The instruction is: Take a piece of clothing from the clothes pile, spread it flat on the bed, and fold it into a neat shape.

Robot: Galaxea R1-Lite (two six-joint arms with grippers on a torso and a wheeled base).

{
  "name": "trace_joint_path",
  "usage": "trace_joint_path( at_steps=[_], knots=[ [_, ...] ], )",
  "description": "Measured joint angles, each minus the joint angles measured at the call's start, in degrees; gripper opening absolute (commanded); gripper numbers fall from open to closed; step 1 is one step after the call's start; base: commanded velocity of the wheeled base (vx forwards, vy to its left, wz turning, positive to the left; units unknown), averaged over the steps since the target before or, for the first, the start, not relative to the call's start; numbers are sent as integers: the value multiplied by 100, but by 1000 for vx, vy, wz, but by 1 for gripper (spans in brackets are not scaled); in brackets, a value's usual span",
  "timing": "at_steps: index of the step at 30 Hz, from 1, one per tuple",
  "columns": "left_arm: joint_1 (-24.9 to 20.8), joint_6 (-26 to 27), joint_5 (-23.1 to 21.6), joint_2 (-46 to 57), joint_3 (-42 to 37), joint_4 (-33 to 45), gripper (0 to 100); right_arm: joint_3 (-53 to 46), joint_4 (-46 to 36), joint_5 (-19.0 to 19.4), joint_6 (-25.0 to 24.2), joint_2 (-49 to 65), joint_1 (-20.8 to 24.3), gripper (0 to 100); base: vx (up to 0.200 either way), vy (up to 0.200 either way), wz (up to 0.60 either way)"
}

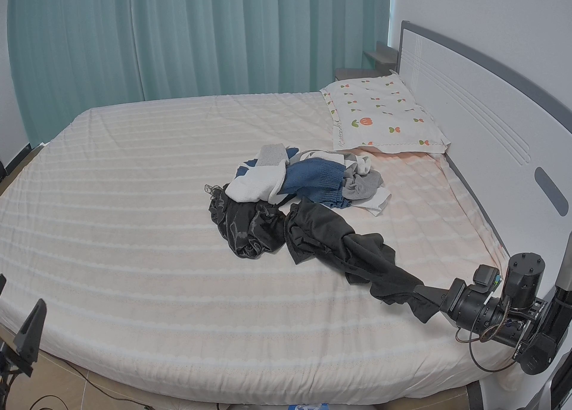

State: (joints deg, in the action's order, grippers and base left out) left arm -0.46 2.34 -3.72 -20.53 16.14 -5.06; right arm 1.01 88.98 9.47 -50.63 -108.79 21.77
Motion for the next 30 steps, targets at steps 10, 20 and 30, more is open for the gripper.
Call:
trace_joint_path(
  at_steps=[10, 20, 30],
  knots=[
    [-661, 74, -161, -2800, 273, -761, 100, 0, 0, -20, 18, -124, 66, 0, 0, 0, 0],
    [-1805, -1232, 138, -5552, 1095, -1558, 100, 0, 0, -30, 29, -119, 91, 0, 0, 0, 0],
    [-2511, -2032, 781, -8360, 2628, -2482, 100, 4, 0, -34, 32, -96, 102, 0, 0, 0, 0]
  ],
)
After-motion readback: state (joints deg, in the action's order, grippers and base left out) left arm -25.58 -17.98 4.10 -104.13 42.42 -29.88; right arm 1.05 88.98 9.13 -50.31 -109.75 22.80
